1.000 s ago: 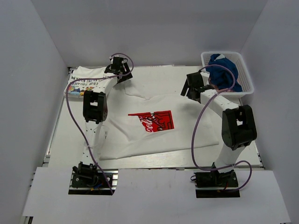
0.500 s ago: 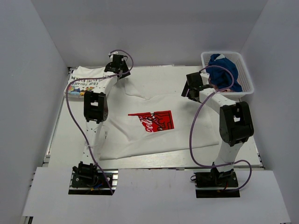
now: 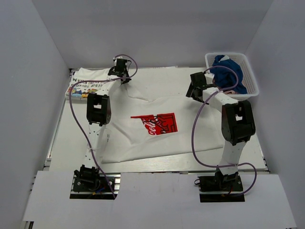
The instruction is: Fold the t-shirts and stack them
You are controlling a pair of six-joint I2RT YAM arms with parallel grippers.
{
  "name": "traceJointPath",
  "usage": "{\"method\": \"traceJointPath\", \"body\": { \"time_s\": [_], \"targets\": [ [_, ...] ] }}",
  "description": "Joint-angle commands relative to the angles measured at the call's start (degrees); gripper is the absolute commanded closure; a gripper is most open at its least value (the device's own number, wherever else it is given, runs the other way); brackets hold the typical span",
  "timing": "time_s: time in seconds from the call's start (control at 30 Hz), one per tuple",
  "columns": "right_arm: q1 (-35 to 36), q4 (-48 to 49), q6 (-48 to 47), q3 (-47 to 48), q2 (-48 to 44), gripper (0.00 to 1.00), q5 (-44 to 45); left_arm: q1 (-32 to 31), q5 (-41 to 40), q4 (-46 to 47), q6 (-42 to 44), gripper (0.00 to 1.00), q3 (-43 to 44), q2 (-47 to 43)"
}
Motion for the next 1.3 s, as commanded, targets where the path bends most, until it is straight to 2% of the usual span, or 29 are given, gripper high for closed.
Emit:
{"method": "traceJointPath", "body": {
  "time_s": [0.0, 0.13, 0.37, 0.7, 0.8, 0.87, 1.0, 1.03, 1.1, 1.13, 1.2, 1.23, 1.27],
  "targets": [
    [-0.9, -0.2, 1.4, 7.5, 3.0, 0.10, 2.4, -0.3, -1.3, -1.7, 0.8, 1.00, -4.1, -2.7],
    [-0.9, -6.4, 4.3, 15.9, 9.1, 0.10, 5.0, -0.3, -2.5, -1.1, 0.8, 1.00, -8.4, -7.4],
    [-0.9, -10.3, 10.0, 30.0, 19.9, 0.10, 3.0, -0.3, -1.8, 1.3, 2.1, 1.00, -16.1, -16.3],
    [-0.7, -14.0, 11.2, 34.7, 25.8, 0.11, 7.0, -0.3, 2.0, 3.7, 3.7, 1.00, -24.0, -24.9],
    [-0.9, -14.0, 10.2, 35.2, 27.3, 0.18, 6.4, -0.3, 3.0, 3.7, 4.5, 1.00, -28.0, -28.3],
    [-0.7, -14.7, 10.0, 35.9, 28.0, 0.20, 6.6, -0.3, 3.0, 4.3, 5.1, 1.00, -31.7, -30.5],
    [-0.6, -16.0, 9.9, 36.6, 29.1, 0.36, 5.6, -0.3, 5.1, 7.2, 5.7, 1.00, -38.7, -36.9],
    [-0.6, -15.9, 9.8, 36.2, 29.0, 0.44, 5.4, -0.3, 5.8, 7.8, 6.2, 1.00, -41.1, -38.1],
    [-0.9, -16.1, 9.7, 35.6, 28.3, 0.50, 5.5, -0.8, 7.2, 8.4, 6.2, 1.00, -43.3, -41.4],
    [-0.6, -16.2, 9.9, 34.9, 28.1, 0.60, 5.1, -0.8, 7.7, 9.2, 6.2, 1.00, -45.4, -42.5],
    [-0.5, -16.3, 9.9, 33.7, 26.1, 0.70, 5.5, -0.8, 7.7, 9.2, 6.2, 1.00, -47.4, -44.3],
    [-0.5, -16.1, 9.9, 32.3, 25.6, 0.82, 5.9, -0.8, 8.2, 9.2, 6.2, 1.00, -49.1, -46.0],
    [-0.5, -15.9, 9.8, 31.7, 24.7, 0.87, 6.2, -0.8, 8.2, 9.2, 6.2, 1.00, -49.9, -46.8]
  ]
}}
